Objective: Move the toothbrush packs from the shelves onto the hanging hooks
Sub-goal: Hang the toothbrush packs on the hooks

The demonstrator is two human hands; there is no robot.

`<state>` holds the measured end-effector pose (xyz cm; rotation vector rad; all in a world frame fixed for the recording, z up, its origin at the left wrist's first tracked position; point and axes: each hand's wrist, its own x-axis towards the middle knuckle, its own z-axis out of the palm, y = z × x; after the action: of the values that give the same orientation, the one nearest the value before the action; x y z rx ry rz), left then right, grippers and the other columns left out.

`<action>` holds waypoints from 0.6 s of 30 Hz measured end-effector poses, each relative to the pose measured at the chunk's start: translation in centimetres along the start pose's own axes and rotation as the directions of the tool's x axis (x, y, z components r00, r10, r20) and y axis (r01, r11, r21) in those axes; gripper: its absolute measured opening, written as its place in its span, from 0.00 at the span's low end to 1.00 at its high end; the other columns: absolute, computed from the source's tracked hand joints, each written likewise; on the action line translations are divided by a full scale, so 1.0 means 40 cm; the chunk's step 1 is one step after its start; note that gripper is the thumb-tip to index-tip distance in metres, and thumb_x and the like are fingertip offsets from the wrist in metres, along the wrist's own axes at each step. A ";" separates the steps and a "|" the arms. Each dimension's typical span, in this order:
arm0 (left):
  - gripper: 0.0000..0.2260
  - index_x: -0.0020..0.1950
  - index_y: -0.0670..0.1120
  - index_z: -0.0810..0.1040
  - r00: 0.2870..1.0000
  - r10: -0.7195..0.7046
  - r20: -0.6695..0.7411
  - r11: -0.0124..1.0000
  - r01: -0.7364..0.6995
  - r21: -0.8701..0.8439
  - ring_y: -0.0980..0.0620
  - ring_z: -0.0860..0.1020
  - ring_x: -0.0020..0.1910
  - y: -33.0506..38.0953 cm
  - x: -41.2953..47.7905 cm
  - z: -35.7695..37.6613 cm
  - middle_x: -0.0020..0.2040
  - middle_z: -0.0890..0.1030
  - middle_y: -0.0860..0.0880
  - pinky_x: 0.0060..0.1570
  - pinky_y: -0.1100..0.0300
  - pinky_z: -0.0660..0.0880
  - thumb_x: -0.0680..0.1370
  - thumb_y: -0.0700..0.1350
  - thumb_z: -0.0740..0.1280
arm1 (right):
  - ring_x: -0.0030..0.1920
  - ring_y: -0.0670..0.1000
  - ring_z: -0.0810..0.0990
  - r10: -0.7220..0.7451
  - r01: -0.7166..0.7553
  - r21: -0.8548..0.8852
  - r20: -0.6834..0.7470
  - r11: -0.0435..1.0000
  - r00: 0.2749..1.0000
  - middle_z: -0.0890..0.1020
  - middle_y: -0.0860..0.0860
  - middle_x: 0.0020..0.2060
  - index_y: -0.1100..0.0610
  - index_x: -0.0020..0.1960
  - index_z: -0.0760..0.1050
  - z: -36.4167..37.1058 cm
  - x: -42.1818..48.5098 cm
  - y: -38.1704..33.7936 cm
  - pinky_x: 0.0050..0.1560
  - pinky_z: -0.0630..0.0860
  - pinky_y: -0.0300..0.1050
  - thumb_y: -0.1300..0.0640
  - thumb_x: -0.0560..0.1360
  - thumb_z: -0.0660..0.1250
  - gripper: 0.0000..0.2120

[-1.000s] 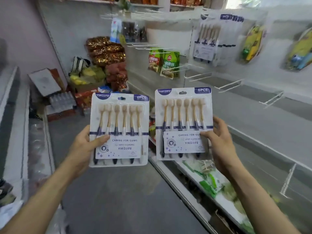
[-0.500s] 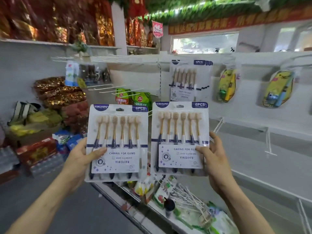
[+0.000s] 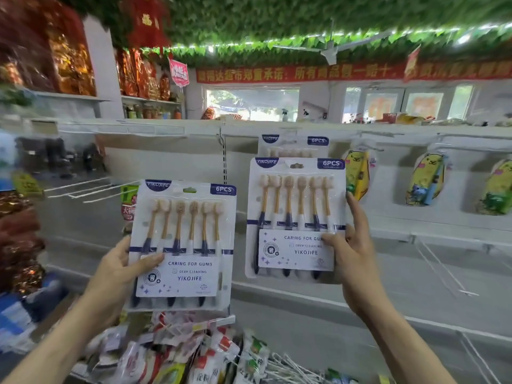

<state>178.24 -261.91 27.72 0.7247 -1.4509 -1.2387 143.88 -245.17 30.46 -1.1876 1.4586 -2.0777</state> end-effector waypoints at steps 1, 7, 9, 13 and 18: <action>0.50 0.63 0.47 0.80 1.000 0.001 0.020 1.000 -0.001 -0.011 0.42 0.87 0.50 -0.001 0.036 -0.022 0.54 0.88 0.42 0.41 0.53 0.85 0.46 0.63 0.88 | 0.62 0.54 0.84 -0.020 0.019 -0.016 -0.012 1.000 1.000 0.80 0.48 0.68 0.25 0.74 0.64 0.030 0.013 0.000 0.60 0.82 0.67 0.67 0.81 0.64 0.38; 0.47 0.65 0.47 0.79 0.986 -0.017 0.166 0.993 0.036 -0.112 0.40 0.86 0.55 -0.027 0.221 -0.084 0.57 0.87 0.42 0.45 0.51 0.86 0.50 0.58 0.89 | 0.67 0.55 0.80 -0.071 0.060 -0.079 -0.150 0.995 0.986 0.75 0.48 0.75 0.25 0.73 0.67 0.141 0.062 0.011 0.65 0.80 0.64 0.64 0.82 0.64 0.35; 0.45 0.67 0.48 0.78 0.976 -0.035 0.215 0.991 0.062 -0.120 0.39 0.85 0.57 -0.041 0.259 -0.083 0.58 0.87 0.42 0.47 0.50 0.86 0.53 0.56 0.89 | 0.67 0.56 0.80 -0.079 0.065 -0.083 -0.185 0.994 0.980 0.75 0.51 0.74 0.26 0.73 0.67 0.153 0.069 0.015 0.65 0.80 0.63 0.64 0.82 0.64 0.35; 0.49 0.66 0.48 0.79 0.967 -0.013 0.254 0.991 0.047 -0.128 0.40 0.85 0.57 -0.068 0.311 -0.061 0.60 0.86 0.42 0.52 0.48 0.84 0.49 0.60 0.89 | 0.70 0.58 0.78 -0.087 0.070 -0.086 -0.216 0.994 0.972 0.75 0.52 0.75 0.25 0.74 0.66 0.162 0.086 0.026 0.65 0.79 0.65 0.64 0.82 0.65 0.36; 0.49 0.68 0.47 0.79 0.959 -0.031 0.281 0.984 0.079 -0.159 0.39 0.85 0.57 -0.092 0.343 -0.022 0.59 0.86 0.41 0.48 0.50 0.86 0.49 0.58 0.89 | 0.64 0.55 0.83 -0.090 0.075 -0.079 -0.204 0.994 0.975 0.79 0.48 0.71 0.26 0.74 0.66 0.146 0.120 0.021 0.61 0.82 0.64 0.65 0.82 0.64 0.37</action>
<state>174.72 -275.67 28.59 0.4925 -1.5349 -1.5347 145.46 -252.33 32.53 -1.1022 1.6123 -2.2817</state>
